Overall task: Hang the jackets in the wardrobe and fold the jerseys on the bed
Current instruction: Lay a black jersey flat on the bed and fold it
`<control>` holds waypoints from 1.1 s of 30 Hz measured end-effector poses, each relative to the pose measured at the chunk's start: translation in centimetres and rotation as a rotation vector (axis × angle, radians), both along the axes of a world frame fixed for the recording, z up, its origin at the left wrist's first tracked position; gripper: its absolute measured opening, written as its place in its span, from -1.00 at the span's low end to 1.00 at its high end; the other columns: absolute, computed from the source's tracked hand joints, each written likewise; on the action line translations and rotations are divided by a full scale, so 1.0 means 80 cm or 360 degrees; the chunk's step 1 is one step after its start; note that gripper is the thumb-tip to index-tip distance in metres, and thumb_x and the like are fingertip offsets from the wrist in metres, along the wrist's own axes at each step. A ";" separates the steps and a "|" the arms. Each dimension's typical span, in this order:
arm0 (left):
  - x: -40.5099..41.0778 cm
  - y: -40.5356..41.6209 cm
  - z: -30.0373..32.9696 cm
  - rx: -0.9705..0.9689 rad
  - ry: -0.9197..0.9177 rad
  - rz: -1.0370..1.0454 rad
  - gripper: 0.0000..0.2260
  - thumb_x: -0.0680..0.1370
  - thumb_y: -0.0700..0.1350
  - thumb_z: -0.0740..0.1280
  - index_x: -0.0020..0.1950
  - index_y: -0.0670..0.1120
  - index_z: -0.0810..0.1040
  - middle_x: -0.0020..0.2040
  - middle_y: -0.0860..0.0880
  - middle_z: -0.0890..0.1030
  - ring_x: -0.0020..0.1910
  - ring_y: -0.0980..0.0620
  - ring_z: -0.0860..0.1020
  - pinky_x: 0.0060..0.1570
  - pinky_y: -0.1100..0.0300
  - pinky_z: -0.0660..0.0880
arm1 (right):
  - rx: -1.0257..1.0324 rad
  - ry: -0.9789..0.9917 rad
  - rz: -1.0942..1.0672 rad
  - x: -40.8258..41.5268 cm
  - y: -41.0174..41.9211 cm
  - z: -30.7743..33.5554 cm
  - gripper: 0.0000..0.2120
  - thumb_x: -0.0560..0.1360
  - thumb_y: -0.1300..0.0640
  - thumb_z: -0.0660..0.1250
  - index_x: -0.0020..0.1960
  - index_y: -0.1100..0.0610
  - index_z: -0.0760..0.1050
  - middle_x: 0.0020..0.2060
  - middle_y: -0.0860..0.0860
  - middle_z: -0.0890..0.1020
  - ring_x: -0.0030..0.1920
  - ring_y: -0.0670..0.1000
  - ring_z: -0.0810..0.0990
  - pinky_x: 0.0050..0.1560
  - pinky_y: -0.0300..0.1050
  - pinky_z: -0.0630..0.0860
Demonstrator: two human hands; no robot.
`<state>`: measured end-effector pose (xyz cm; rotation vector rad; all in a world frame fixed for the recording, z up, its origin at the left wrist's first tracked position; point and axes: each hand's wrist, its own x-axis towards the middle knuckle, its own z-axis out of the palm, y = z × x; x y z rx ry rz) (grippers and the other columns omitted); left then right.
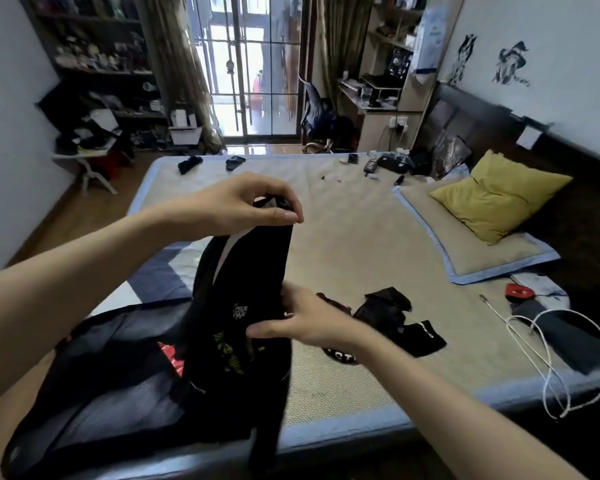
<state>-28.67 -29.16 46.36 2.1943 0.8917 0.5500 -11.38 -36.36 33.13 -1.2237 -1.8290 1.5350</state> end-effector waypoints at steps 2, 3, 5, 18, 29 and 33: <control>-0.014 0.000 0.010 -0.0008 0.0006 0.0035 -0.90 0.58 -0.14 0.42 0.05 -0.11 0.69 -0.02 -0.10 0.69 -0.02 0.12 0.58 0.06 0.32 0.44 | 0.0130 -0.0191 -0.0035 -0.010 -0.002 -0.013 -0.66 0.47 0.11 0.54 0.21 0.08 0.59 0.10 0.04 0.71 0.14 0.01 0.68 0.20 0.04 0.58; -0.024 -0.001 0.015 -0.0007 0.0022 0.0060 -0.90 0.57 -0.12 0.42 0.05 -0.10 0.69 -0.02 -0.13 0.69 -0.02 0.10 0.57 0.05 0.30 0.43 | 0.0134 -0.0281 -0.0026 -0.004 0.001 -0.020 -0.73 0.46 0.07 0.54 0.12 0.08 0.62 0.03 0.07 0.72 0.09 0.04 0.69 0.15 0.09 0.57; -0.046 0.000 0.021 -0.0003 0.0042 0.0101 -0.88 0.56 -0.08 0.43 0.04 -0.08 0.70 0.00 -0.21 0.65 -0.04 -0.02 0.55 0.04 0.20 0.41 | 0.0073 -0.0402 -0.0018 0.018 0.006 -0.025 -0.81 0.42 -0.01 0.57 -0.04 0.02 0.65 -0.11 0.02 0.74 -0.02 -0.01 0.71 0.03 0.05 0.59; -0.100 -0.004 0.045 0.0064 0.0033 0.0289 -0.82 0.54 0.05 0.41 0.08 0.03 0.69 0.01 -0.40 0.54 -0.05 -0.32 0.52 -0.01 0.00 0.41 | -0.0198 0.0490 -0.0350 0.117 0.030 0.091 -0.75 0.52 0.22 0.41 0.18 0.24 0.64 0.03 0.19 0.72 -0.02 0.13 0.72 -0.05 -0.09 0.64; -0.081 -0.065 0.057 -0.0212 0.0266 0.0173 -0.75 0.55 0.11 0.36 0.13 0.03 0.68 -0.18 -0.08 0.65 -0.15 0.09 0.62 -0.10 0.19 0.55 | 0.0114 0.0314 -0.0586 0.151 -0.059 0.161 -0.79 0.35 0.10 0.55 -0.06 0.18 0.71 -0.04 0.23 0.75 -0.16 0.08 0.76 -0.22 -0.18 0.68; -0.076 -0.115 0.069 -0.0544 0.0583 -0.0056 -0.68 0.43 0.30 0.39 -0.11 0.07 0.69 -0.24 0.19 0.71 -0.24 0.22 0.67 -0.27 0.42 0.52 | 0.0263 0.0199 -0.0456 0.169 -0.122 0.182 -0.45 0.00 -0.28 0.70 -0.20 0.08 0.73 -0.24 0.12 0.75 -0.26 0.06 0.75 -0.33 -0.19 0.64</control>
